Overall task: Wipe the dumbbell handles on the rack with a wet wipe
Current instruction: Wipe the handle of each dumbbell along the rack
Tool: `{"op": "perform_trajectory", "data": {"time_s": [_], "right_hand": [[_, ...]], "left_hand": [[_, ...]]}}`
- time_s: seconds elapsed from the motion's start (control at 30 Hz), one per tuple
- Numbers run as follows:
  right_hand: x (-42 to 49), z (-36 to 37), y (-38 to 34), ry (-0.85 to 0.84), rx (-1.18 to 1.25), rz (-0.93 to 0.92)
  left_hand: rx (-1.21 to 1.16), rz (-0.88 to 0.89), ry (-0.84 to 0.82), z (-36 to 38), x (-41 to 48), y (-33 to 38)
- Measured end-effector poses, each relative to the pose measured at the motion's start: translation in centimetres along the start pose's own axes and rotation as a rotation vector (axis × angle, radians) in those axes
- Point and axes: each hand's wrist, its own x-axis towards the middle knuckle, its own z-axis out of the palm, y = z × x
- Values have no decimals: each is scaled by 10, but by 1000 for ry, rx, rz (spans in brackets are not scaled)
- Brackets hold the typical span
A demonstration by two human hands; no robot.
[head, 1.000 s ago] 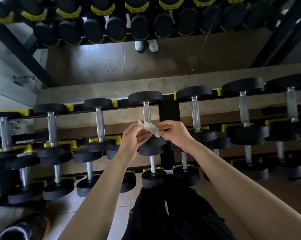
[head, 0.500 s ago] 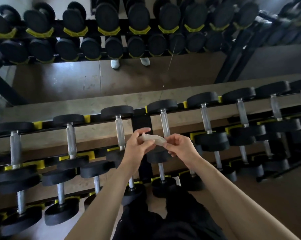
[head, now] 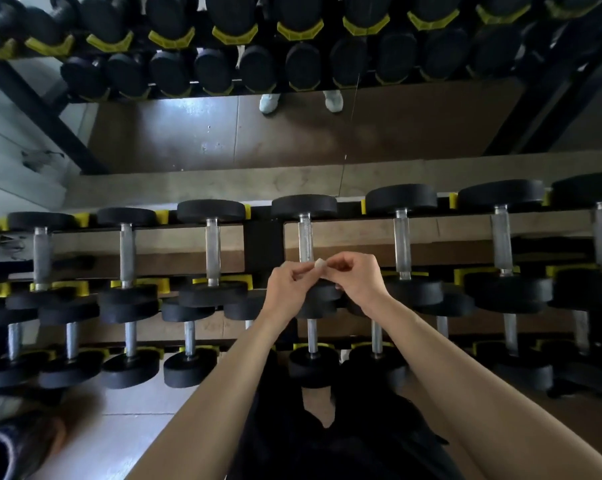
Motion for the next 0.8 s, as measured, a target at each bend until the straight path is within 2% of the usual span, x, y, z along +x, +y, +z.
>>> {"op": "perform_trajectory", "data": {"time_s": [0.1,0.2,0.33,0.47,0.57,0.8], "right_hand": [[13,0,6,-86,6,-25],[31,3,10,-84,-23,-18],[52,12,16,-52,-145,42],[67,26,21,-116,-230,30],[71,39,25,-122,-249,42],[63,53,33,-41,-292,68]], "left_hand": [[32,-111,94,6,12,-15],[96,-232,217,2,29,-24],[176,-219,351,-10,63,-27],[194,-212,402,-13,104,-24],[232,-218,382,-6,119,-25],[388,-193,153,-12,96,-58]]}}
